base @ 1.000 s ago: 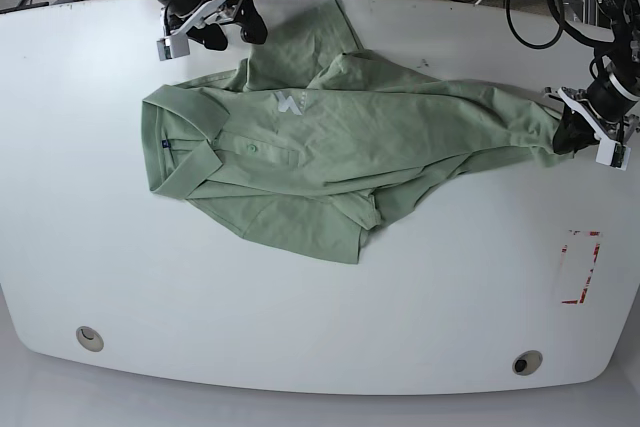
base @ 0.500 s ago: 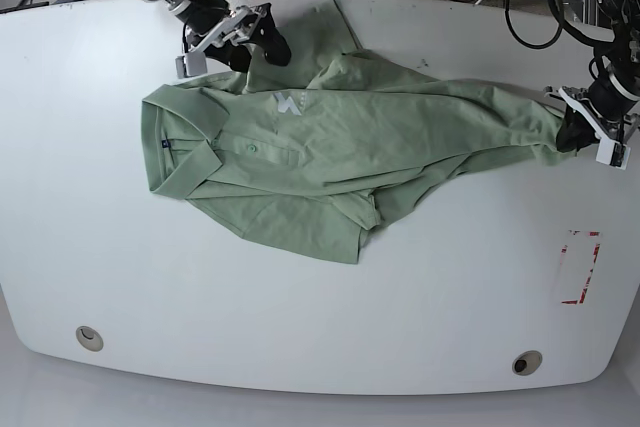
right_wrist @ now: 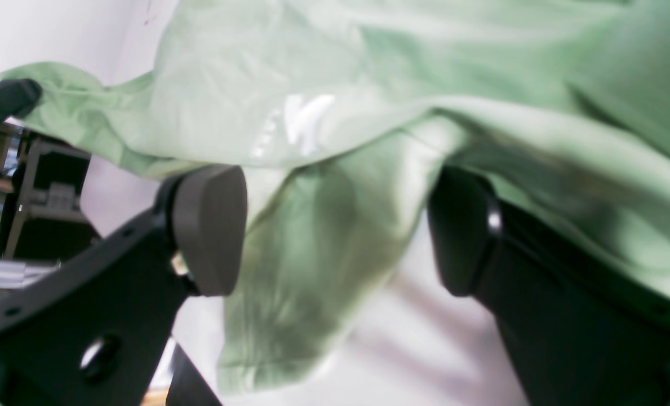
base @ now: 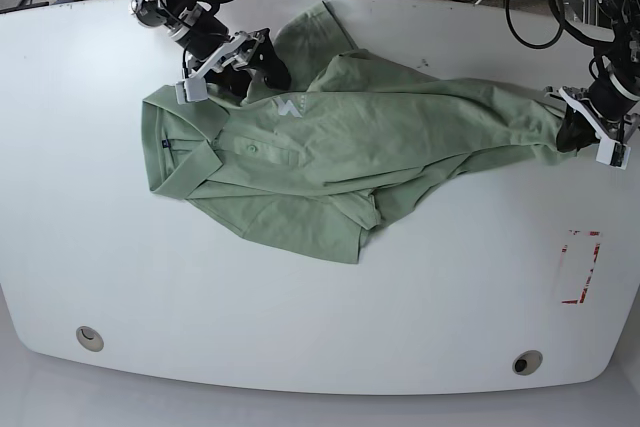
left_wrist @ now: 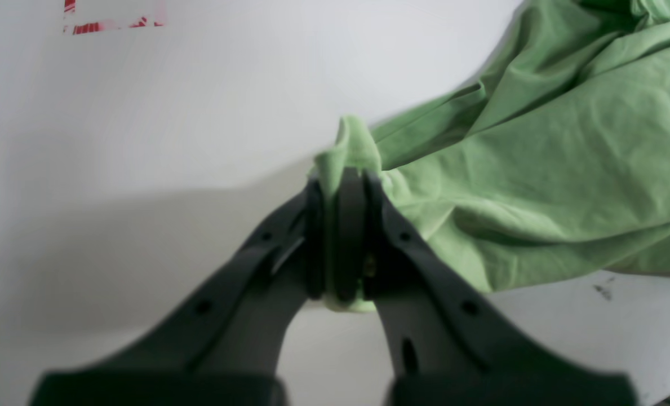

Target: Layout the t-shirt on the table in an organized manner, then fold the t-shirt properly

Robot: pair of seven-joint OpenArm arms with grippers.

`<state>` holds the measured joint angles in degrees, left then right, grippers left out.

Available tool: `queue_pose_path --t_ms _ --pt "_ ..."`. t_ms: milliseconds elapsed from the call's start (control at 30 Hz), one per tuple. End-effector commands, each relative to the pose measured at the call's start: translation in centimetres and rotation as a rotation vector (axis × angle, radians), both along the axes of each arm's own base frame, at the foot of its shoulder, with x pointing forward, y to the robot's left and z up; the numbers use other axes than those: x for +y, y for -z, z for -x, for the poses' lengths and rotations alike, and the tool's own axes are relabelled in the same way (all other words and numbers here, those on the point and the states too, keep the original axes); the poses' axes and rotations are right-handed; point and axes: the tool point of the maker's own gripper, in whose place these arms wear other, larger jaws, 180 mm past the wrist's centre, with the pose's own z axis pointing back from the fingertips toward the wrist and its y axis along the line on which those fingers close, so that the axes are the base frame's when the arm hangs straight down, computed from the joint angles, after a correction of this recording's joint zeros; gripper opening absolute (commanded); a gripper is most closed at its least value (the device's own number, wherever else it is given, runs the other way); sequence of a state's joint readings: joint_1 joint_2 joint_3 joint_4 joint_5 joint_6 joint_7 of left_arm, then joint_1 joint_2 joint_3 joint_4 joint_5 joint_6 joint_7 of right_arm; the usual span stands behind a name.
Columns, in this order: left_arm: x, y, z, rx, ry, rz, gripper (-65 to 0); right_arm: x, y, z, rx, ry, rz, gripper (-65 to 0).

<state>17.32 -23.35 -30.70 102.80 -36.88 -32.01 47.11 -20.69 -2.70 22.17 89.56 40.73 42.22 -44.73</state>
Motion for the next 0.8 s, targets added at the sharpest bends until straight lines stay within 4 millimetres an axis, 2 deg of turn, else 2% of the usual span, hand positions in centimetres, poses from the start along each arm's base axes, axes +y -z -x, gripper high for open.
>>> queue_pose_path --t_ms 0,267,333,433,533,667,700,767 --pt "0.15 -1.4 -0.65 -0.048 0.01 -0.009 -65.0 0.18 2.43 2.24 0.125 -0.077 0.083 -16.0" --pt "0.15 -1.4 -0.65 -0.048 0.01 -0.009 -65.0 0.48 2.35 2.15 0.12 -0.084 0.079 -16.6" --pt "0.15 -1.4 -0.65 -0.048 0.01 -0.009 -65.0 0.36 2.32 2.06 0.118 -0.084 0.082 -20.0" --pt "0.15 -1.4 -0.65 -0.048 0.01 -0.009 -65.0 0.19 2.17 1.61 0.108 -0.087 0.089 -29.8" --pt "0.15 -1.4 -0.65 -0.048 0.01 -0.009 -65.0 0.2 2.13 1.43 0.104 -0.087 0.089 -45.8" --pt "0.15 -1.44 -0.7 -0.049 0.01 -0.009 -65.0 0.14 2.1 1.41 0.103 -0.088 0.091 -62.9" --pt "0.15 -1.44 -0.7 -0.049 0.01 -0.009 -65.0 -0.03 2.07 1.39 0.102 -0.089 0.096 -65.0" --pt "0.15 -1.44 -0.7 -0.049 0.01 -0.009 -65.0 -0.25 2.05 1.42 0.101 -0.093 0.104 -65.0"
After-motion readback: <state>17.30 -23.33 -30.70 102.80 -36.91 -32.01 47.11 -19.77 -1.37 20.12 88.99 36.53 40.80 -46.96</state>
